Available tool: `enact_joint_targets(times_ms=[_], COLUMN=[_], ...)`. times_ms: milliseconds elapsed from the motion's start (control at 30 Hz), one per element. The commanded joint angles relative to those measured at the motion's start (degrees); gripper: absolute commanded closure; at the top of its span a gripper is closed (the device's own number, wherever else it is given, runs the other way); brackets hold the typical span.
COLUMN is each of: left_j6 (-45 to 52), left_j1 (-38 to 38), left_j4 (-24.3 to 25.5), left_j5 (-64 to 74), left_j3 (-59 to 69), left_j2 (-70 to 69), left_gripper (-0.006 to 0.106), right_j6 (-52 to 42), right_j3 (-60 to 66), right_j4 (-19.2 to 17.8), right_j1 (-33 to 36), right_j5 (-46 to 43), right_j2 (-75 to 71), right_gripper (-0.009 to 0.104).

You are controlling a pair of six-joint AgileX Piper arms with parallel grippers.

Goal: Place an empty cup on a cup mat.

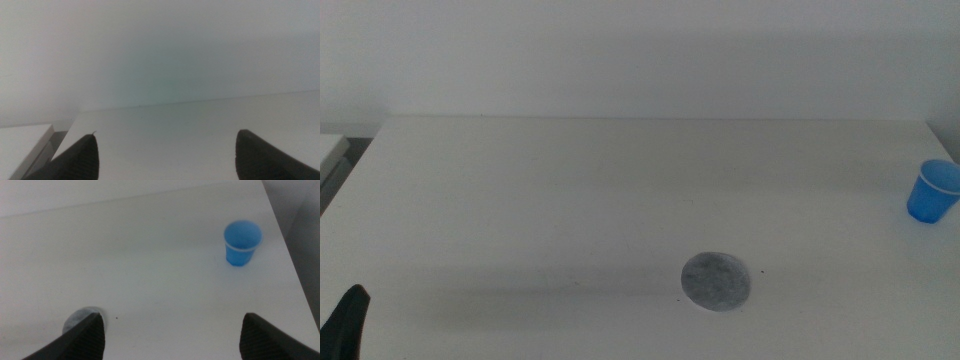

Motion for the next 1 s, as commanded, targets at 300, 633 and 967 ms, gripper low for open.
enact_joint_targets(times_ms=[300, 633, 967], left_j6=[-0.16, -0.16, -0.16], left_j1=[-0.06, -0.06, -0.06], left_j4=[-0.39, -0.39, -0.39], left_j5=[-0.31, -0.31, -0.31], left_j3=[-0.02, -0.02, -0.02], left_j2=[-0.21, -0.21, -0.21], left_gripper=[0.007, 0.007, 0.007], right_j6=[4.02, 5.17, -0.68], right_j3=[-1.7, -10.58, -22.56], right_j4=[-3.25, -12.52, -4.18], right_j1=[0.02, -5.25, -19.02], right_j5=[2.69, 5.46, -0.42], right_j2=[3.31, 25.17, 48.13], right_gripper=[0.002, 0.002, 0.002])
